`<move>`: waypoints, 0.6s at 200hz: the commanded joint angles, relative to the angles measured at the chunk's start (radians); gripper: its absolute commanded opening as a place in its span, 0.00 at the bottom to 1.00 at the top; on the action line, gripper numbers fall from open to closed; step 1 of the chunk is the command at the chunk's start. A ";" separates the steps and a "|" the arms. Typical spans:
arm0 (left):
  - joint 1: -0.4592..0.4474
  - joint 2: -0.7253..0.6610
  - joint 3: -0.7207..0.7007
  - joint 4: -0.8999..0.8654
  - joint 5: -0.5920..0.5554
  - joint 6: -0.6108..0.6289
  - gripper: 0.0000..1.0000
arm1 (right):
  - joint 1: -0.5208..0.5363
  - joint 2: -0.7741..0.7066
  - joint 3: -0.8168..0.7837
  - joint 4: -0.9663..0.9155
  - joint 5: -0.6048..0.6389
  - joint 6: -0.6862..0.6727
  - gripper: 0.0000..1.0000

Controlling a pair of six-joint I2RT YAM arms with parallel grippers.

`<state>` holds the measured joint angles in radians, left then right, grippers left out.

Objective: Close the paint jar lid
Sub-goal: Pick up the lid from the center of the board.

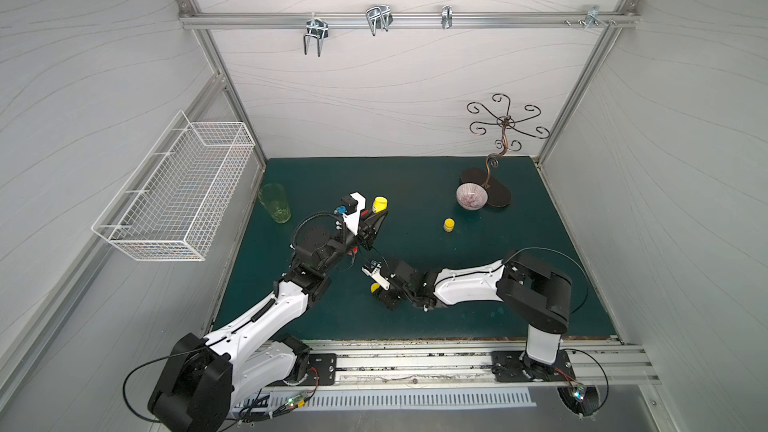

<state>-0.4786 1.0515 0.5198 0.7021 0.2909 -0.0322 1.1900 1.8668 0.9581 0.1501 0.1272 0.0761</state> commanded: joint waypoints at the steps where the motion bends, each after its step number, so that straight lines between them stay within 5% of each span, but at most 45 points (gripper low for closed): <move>1: 0.002 -0.021 0.014 0.046 -0.007 0.018 0.27 | 0.007 0.022 0.024 0.012 0.017 -0.014 0.50; 120: 0.001 -0.016 0.014 0.033 -0.019 0.019 0.26 | 0.013 0.043 0.030 0.006 0.047 0.004 0.32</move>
<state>-0.4786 1.0481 0.5198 0.6884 0.2821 -0.0322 1.1950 1.8927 0.9810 0.1616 0.1467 0.0723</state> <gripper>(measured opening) 0.328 0.356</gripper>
